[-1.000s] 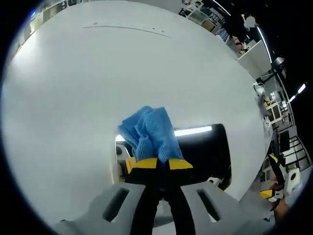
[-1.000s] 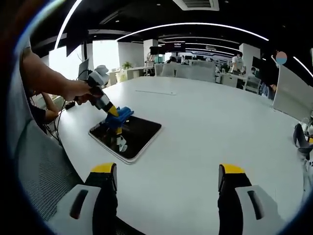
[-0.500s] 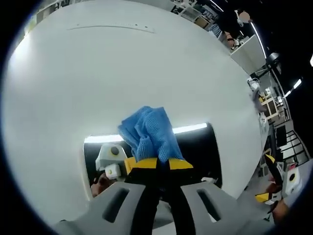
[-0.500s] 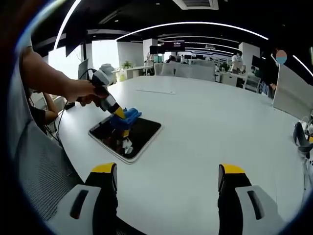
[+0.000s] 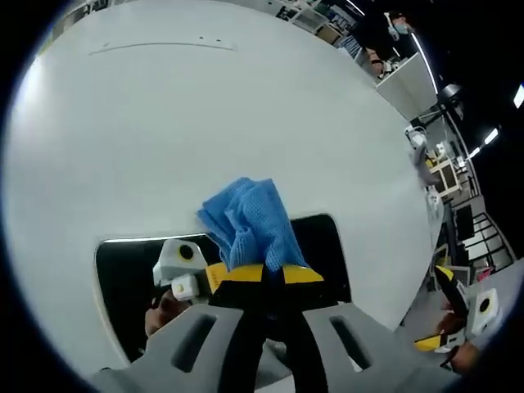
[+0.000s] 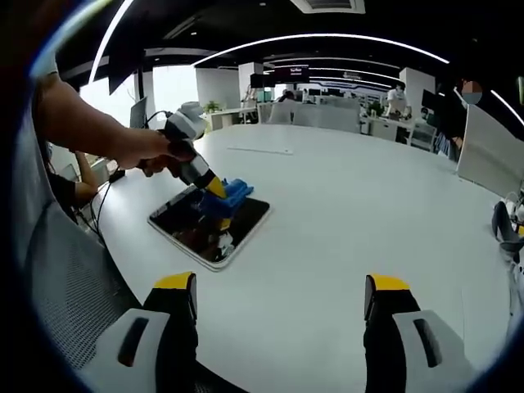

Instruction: Wipe the mirror surface with the cleaning cloth until all visible marks leave the cleaned area.

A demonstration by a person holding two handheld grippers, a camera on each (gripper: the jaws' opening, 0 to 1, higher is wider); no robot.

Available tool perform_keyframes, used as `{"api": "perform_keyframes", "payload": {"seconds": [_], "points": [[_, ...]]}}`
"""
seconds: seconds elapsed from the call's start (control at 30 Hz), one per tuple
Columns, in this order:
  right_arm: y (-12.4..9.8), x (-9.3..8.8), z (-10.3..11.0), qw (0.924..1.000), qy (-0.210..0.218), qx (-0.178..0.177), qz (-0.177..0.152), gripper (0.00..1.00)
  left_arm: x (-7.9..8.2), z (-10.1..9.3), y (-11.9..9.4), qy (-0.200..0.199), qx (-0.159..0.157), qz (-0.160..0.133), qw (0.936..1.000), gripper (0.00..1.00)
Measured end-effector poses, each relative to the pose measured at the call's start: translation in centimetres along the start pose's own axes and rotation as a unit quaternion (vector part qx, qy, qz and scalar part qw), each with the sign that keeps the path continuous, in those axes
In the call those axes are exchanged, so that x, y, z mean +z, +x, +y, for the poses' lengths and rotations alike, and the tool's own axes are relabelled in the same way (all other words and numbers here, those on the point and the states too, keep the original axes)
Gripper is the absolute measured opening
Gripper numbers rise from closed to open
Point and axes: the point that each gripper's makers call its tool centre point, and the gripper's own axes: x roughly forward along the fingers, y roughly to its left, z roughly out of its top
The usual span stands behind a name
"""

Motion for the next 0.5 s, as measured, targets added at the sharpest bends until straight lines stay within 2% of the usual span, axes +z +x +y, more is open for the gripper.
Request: {"api": "perform_keyframes", "payload": {"seconds": [0.13,0.27,0.5], "points": [[0.0,-0.1,-0.2,1.0,0.003,-0.001,-0.001,0.82,0.1,-1.1,0.7,0.009,-0.003,0.003,1.0,0.03],[0.0,-0.2,0.0,1.0,0.002,0.002,0.002,0.82,0.2,-2.6,1.7,-0.005,-0.02,0.009,0.9998,0.03],[0.0,-0.4,0.0,0.9999,0.007,0.002,0.007,0.81,0.6,-4.4,2.8,0.001,-0.028,0.007,0.9996,0.03]]}}
